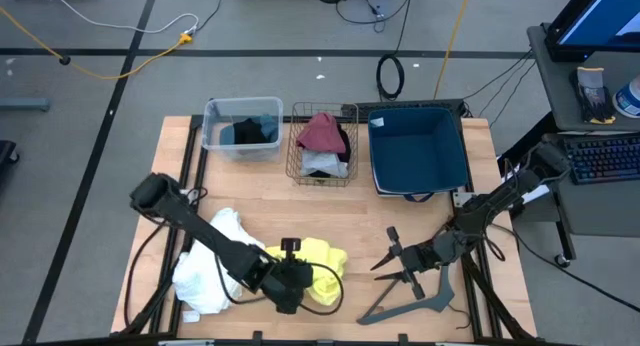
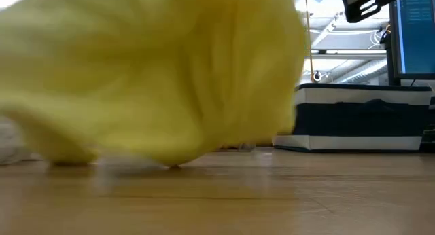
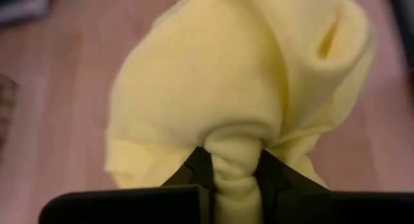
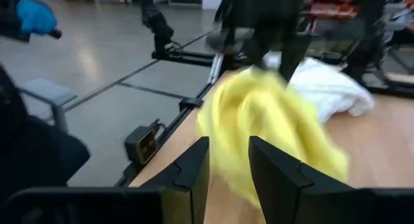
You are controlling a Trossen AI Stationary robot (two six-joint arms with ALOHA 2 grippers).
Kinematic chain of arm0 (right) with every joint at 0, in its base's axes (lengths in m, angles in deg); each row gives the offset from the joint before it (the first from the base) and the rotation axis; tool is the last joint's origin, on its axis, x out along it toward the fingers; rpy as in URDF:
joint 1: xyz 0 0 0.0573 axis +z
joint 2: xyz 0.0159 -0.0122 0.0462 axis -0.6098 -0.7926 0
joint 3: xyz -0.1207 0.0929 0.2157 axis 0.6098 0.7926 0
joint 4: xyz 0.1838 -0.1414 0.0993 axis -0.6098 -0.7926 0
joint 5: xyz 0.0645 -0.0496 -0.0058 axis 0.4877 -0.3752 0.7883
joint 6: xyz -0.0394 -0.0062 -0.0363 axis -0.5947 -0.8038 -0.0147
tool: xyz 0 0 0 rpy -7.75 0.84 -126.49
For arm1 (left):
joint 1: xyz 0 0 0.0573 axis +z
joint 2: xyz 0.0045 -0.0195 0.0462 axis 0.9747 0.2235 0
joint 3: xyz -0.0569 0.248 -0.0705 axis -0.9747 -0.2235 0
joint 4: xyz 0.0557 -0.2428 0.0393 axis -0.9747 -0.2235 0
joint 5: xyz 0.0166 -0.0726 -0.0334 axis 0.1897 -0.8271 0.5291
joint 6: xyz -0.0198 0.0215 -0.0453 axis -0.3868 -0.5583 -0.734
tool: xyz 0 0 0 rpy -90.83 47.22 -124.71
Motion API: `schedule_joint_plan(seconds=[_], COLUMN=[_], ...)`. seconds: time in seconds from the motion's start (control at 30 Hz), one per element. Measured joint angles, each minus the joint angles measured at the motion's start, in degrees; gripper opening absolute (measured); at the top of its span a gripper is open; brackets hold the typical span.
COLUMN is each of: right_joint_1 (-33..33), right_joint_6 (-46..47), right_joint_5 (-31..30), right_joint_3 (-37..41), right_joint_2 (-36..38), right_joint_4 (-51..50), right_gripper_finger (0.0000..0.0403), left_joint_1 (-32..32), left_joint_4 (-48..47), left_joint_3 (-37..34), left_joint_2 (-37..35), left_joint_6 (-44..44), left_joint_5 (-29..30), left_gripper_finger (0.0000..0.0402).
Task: Pick & Place Cloths
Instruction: Put the yellow shirt into the white and blue bin
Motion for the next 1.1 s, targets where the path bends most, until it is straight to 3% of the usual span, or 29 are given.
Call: schedule_joint_plan(seconds=[0.23,0.57,1.1], right_joint_1=[2.55,6.53,9.37], right_joint_6=[6.73,11.71,13.22], right_joint_5=[0.04,0.23,0.01], right_joint_3=[0.00,0.00,0.00], right_joint_2=[3.25,5.30,5.30], right_joint_4=[-10.83,-25.04,-25.48], right_gripper_finger=[0.0100,0.0100,0.0100], left_joint_1=[0.91,9.29,29.48], left_joint_4=[1.74,18.47,46.48], left_joint_3=[0.09,0.21,0.26], left_joint_2=[-8.67,-17.68,-19.47], left_joint_6=[5.35,24.32,41.40], left_joint_5=[4.79,7.51,-16.80], left_gripper_finger=[0.0041,0.0041,0.0041])
